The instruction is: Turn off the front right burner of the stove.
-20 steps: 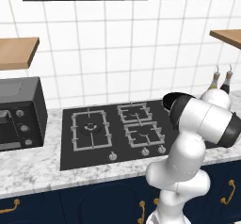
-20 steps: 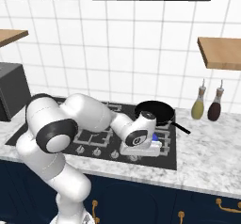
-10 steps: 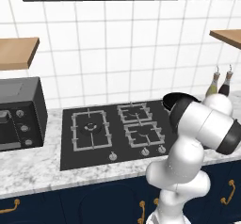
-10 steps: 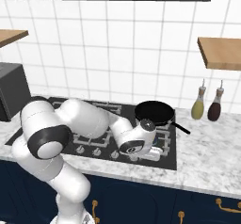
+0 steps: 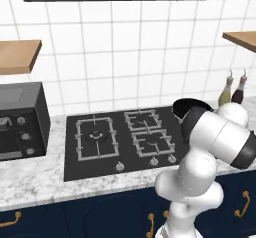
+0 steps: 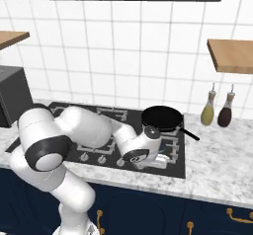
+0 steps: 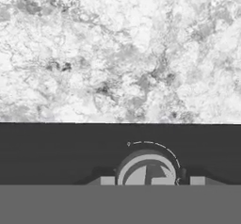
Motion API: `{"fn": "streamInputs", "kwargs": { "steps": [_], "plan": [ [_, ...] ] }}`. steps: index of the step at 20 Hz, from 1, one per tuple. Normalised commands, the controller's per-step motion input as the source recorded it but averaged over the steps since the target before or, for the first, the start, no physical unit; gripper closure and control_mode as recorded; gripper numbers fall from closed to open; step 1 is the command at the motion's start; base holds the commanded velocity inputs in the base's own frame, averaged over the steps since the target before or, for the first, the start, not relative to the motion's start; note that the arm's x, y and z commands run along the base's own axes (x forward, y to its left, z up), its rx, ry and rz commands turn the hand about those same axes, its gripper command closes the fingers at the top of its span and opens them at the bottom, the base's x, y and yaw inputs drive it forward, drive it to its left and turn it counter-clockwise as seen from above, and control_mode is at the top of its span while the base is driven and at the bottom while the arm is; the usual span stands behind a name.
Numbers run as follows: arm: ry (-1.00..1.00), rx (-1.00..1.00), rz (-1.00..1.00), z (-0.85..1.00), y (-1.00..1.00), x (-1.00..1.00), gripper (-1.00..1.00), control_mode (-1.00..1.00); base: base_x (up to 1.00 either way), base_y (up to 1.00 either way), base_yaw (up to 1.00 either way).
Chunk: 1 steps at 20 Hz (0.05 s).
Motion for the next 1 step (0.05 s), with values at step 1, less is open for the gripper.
{"fn": "streamInputs", "kwargs": {
  "steps": [1],
  "plan": [
    [0.12,0.00,-0.21,-0.03,0.00,0.00,1.00,-1.00,0.00,0.00,0.00]
  ]
}}
